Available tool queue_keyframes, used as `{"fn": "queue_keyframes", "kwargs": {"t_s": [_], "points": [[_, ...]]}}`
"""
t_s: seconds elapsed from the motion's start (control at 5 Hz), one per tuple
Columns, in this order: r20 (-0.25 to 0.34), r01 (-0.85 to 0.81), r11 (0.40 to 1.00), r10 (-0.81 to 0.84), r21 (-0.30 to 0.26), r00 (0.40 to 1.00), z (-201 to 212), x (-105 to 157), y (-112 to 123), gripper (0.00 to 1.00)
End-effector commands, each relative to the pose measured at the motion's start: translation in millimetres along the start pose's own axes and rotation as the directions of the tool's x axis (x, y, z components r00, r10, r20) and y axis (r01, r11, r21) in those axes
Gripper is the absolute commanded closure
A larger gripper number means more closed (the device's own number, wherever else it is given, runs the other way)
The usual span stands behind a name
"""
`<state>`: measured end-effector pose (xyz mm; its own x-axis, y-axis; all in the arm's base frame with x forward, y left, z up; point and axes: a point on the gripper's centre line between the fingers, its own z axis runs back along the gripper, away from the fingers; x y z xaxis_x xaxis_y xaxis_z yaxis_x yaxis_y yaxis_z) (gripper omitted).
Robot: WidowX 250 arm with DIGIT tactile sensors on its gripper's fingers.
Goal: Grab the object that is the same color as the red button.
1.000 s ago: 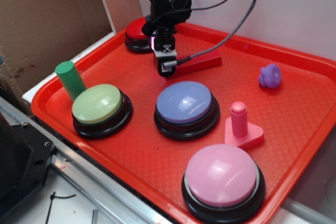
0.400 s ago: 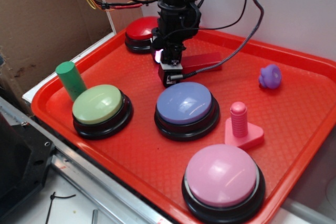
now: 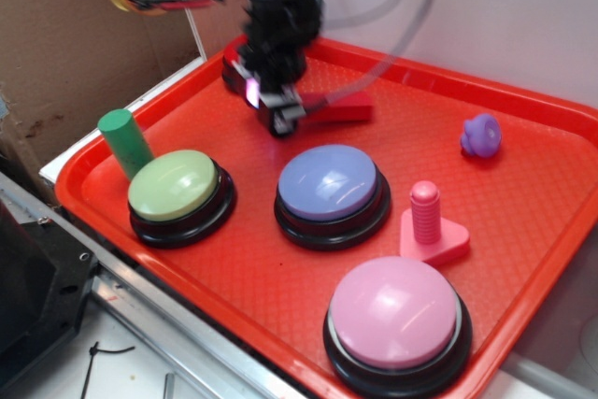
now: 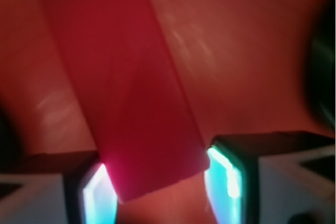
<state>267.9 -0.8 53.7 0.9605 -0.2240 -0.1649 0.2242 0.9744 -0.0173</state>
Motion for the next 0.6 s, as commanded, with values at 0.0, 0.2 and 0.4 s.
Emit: {"fn": "queue_keyframes", "kwargs": {"t_s": [0.0, 0.2, 0.4], "points": [[0.198, -0.298, 0.921, 0.351, -0.252, 0.915, 101, -73, -42, 1.00], [0.234, -0.284, 0.942, 0.321, -0.178, 0.918, 147, -85, -54, 1.00], [0.246, -0.204, 0.973, 0.225, -0.107, 0.943, 175, -87, -55, 1.00]]}}
